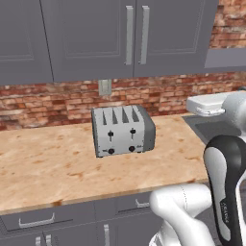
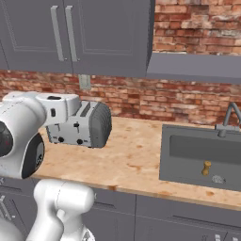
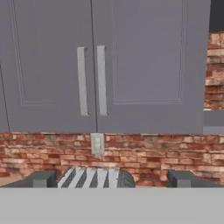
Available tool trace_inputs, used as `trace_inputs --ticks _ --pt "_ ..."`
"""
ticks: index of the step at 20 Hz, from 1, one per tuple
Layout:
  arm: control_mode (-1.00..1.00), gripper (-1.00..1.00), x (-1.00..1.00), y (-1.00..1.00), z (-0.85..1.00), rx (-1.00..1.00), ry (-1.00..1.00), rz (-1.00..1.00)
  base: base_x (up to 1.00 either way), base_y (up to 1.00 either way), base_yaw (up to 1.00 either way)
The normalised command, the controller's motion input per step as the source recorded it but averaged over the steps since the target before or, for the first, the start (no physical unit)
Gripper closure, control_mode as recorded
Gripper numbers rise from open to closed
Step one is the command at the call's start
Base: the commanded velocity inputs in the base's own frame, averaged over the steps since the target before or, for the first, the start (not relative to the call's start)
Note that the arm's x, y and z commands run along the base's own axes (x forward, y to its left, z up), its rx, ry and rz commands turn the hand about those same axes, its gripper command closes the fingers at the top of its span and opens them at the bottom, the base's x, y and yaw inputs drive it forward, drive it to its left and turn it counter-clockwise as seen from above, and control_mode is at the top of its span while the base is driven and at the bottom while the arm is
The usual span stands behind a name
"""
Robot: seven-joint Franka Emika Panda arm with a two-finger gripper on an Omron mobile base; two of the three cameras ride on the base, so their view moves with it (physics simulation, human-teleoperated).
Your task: Open the cabinet directly in front. Then move the wine and the mug to the dining counter with the candle on it.
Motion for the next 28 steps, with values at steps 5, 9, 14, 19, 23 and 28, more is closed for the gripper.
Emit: trace_inputs --ticks 5,9,14,19,23,28 --pt "-1.0 -1.0 -0.05 0.0 0.0 0.06 -0.03 0.0 0.0 0.0 0.0" --pt "-1.0 -1.0 0.0 0.0 0.0 0.0 0.0 0.0 0.0 0.0 0.0" --pt "-1.0 -1.0 -0.18 0.08 0.04 -0.02 -0.25 0.0 0.0 0.0 0.0" --pt "-1.0 -1.0 -0.21 0.02 0.04 -0.02 -0.35 0.0 0.0 0.0 0.0" --pt "-1.0 -1.0 0.0 0.0 0.0 0.0 0.0 0.0 0.0 0.0 0.0" --pt "-1.0 -1.0 0.0 0.15 0.09 0.0 -0.1 0.0 0.0 0.0 0.0"
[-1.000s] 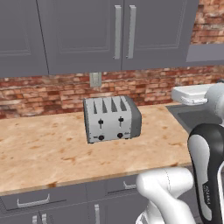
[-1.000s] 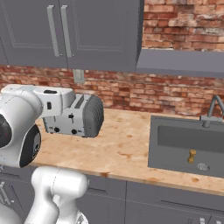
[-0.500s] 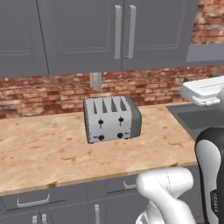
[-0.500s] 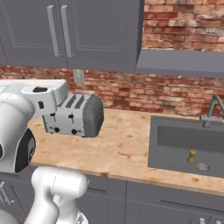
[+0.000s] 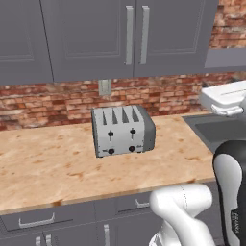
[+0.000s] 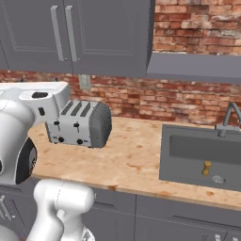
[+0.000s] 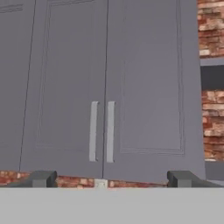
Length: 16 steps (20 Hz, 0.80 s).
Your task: Open the cabinet directly in front. Then move the wine and the mug to the dining counter with the candle on it.
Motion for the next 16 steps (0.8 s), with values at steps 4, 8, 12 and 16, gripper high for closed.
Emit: trace_inputs --ticks 4,8,12,16 --pt "-1.0 -1.0 0.03 0.39 0.19 0.0 -0.06 0.0 0.0 0.0 0.0" --pt "-1.0 -1.0 0.33 0.26 0.15 0.0 -0.02 -0.03 0.0 0.0 0.0" --pt "-1.0 -1.0 0.48 0.07 0.02 0.0 0.06 -0.06 0.0 0.0 0.0" --pt "-1.0 -1.0 0.63 0.0 0.0 0.0 0.16 -0.07 0.0 0.0 0.0"
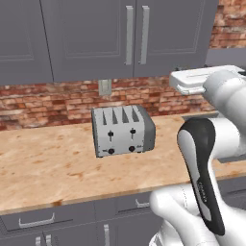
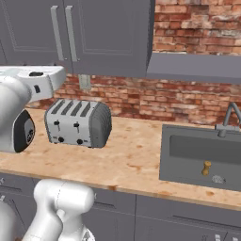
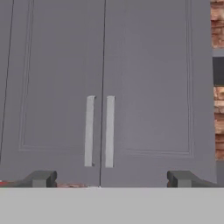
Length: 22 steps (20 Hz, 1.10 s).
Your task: Open the cabinet directly in front. Then move the wine and the mug to the dining counter with the candle on it.
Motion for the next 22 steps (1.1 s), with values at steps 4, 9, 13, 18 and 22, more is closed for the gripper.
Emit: trace_inputs --ticks 4,9,13,18,22 --pt "-1.0 -1.0 0.73 0.11 0.0 -0.03 0.11 -0.06 0.0 0.0 0.0" --pt "-1.0 -1.0 0.31 0.09 0.0 -0.01 0.04 -0.02 0.0 0.0 0.0" --pt "-1.0 -1.0 0.0 0.0 0.0 0.0 0.0 0.0 0.0 0.0 0.0" --pt "-1.0 -1.0 -0.02 0.08 0.0 0.0 0.0 0.0 0.0 0.0 0.0" --pt "-1.0 -1.0 0.0 0.21 0.0 0.0 0.0 0.0 0.0 0.0 0.0"
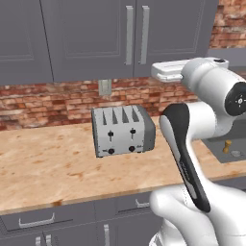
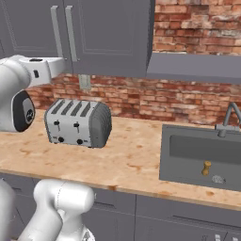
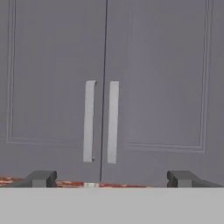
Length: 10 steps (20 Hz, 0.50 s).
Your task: Open the cabinet directly in front. Then move the wine and the mug to the dining counter with the candle on it.
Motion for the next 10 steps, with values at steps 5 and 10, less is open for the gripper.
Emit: trace_inputs --ticks 5,10 --pt "-1.0 -1.0 0.0 0.05 0.0 0.0 0.0 0.0 0.0 0.0 0.0" --pt "-1.0 -1.0 0.22 0.0 0.0 0.0 0.01 0.0 0.0 0.0 0.0"
